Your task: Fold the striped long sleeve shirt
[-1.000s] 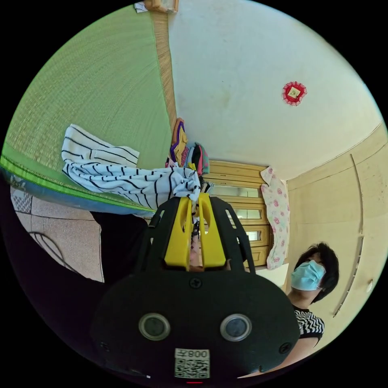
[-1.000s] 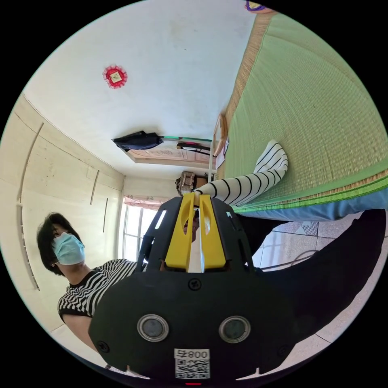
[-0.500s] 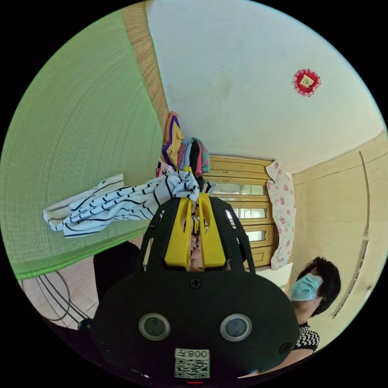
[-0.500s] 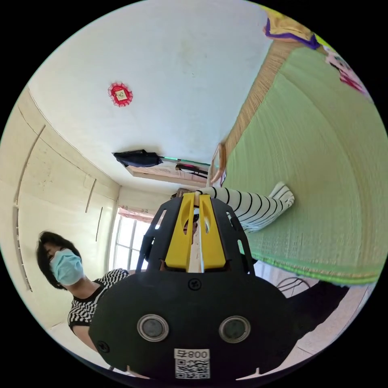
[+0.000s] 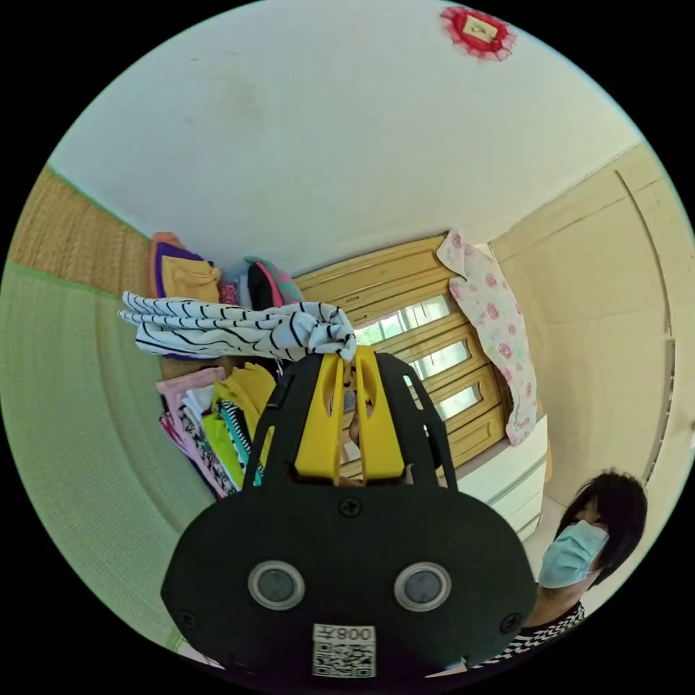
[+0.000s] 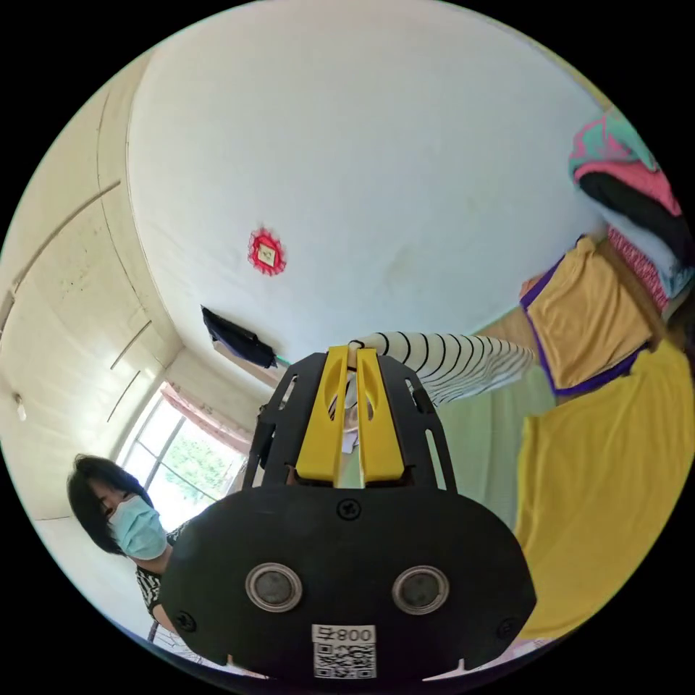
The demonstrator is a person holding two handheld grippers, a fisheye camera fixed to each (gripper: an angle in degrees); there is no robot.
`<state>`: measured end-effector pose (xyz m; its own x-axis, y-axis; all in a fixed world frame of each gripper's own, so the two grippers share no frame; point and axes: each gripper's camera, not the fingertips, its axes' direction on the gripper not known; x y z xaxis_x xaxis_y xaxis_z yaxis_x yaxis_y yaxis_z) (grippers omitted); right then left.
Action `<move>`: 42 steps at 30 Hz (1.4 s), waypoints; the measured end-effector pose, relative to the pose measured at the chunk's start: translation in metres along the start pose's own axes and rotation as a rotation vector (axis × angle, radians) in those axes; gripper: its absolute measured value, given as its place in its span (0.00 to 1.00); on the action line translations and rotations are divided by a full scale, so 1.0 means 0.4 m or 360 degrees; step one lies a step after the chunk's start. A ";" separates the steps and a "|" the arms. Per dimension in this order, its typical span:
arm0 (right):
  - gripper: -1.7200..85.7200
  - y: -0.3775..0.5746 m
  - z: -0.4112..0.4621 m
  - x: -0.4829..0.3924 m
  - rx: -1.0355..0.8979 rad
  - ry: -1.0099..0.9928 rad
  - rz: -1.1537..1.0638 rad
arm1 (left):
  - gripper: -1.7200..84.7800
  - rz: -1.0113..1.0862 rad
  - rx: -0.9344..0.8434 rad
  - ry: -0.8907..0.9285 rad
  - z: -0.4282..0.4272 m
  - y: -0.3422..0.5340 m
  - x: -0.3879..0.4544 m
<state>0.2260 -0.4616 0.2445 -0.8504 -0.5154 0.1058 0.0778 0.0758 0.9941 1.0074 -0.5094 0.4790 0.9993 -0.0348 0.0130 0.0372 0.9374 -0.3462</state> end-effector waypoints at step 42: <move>0.03 0.502 -0.997 0.644 0.0276 0.0465 0.0593 | 0.06 0.0168 -0.1018 -0.0416 0.867 -0.201 0.624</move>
<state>0.2302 -0.9195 0.4811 -0.5982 -0.6419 0.4797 0.2396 0.4279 0.8715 1.2537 -0.4732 0.8354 0.9678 0.2046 0.1464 0.0131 0.5404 -0.8413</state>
